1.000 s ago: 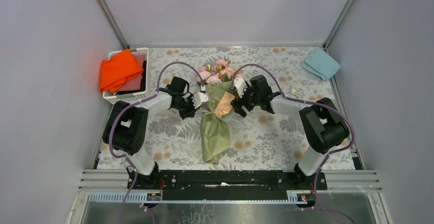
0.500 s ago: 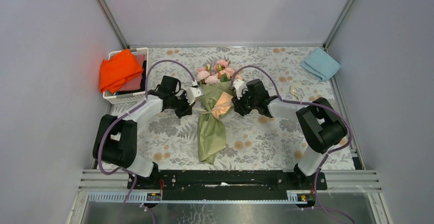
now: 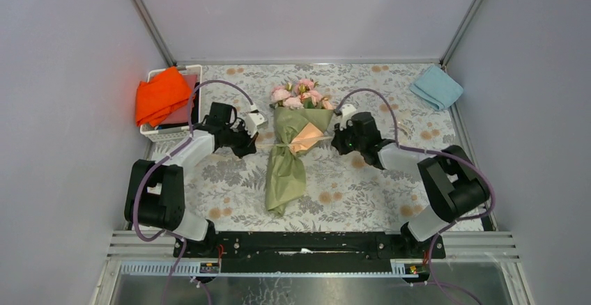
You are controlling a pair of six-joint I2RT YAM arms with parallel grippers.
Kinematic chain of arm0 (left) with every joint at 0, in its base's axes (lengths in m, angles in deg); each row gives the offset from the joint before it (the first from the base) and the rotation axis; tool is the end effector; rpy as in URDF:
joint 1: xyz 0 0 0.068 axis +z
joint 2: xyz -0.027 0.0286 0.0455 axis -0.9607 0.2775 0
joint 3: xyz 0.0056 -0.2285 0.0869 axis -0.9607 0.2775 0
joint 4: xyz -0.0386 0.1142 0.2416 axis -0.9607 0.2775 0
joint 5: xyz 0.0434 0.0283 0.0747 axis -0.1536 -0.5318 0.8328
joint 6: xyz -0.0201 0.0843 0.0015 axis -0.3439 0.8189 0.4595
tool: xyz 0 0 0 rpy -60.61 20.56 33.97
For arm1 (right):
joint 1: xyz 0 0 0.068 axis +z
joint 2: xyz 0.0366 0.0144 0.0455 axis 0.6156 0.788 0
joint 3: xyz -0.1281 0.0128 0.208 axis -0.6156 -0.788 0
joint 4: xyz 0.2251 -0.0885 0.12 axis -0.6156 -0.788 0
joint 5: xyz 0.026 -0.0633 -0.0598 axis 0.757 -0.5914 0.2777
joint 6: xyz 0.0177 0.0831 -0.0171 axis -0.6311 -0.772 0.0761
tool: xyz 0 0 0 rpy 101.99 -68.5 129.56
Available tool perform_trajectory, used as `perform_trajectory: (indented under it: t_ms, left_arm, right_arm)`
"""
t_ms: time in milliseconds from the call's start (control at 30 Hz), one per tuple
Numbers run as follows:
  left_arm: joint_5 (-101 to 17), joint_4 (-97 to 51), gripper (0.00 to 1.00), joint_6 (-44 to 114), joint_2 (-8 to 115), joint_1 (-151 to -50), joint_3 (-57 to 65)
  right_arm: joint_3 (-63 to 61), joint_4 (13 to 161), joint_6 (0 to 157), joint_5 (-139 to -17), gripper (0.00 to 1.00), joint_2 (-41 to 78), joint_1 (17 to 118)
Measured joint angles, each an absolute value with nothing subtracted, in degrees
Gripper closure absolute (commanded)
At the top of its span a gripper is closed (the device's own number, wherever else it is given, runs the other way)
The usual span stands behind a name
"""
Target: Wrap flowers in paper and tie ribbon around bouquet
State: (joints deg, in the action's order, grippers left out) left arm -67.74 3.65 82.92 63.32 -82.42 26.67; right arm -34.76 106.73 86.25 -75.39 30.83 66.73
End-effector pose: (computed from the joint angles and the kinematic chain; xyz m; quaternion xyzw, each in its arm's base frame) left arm 0.3004 -0.0882 0.1291 0.4238 0.8247 -0.2129 0.3081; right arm 0.3126 0.1867 0.1055 -0.2660 0.8339 0.1885 0.4453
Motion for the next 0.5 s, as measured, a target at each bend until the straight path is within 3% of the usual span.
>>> perform_trajectory:
  t_ms: [233,500]
  left_arm:
    - [-68.22,-1.77,1.0,81.85,63.35,-82.34,30.39]
    - [-68.92,-2.16,1.0,81.83,62.95,-81.16,32.11]
  right_arm:
    - [-41.03,111.08,75.36,-68.94,1.0,24.86,58.05]
    - [-43.33,111.8,70.57,-62.82,1.0,24.66,55.04]
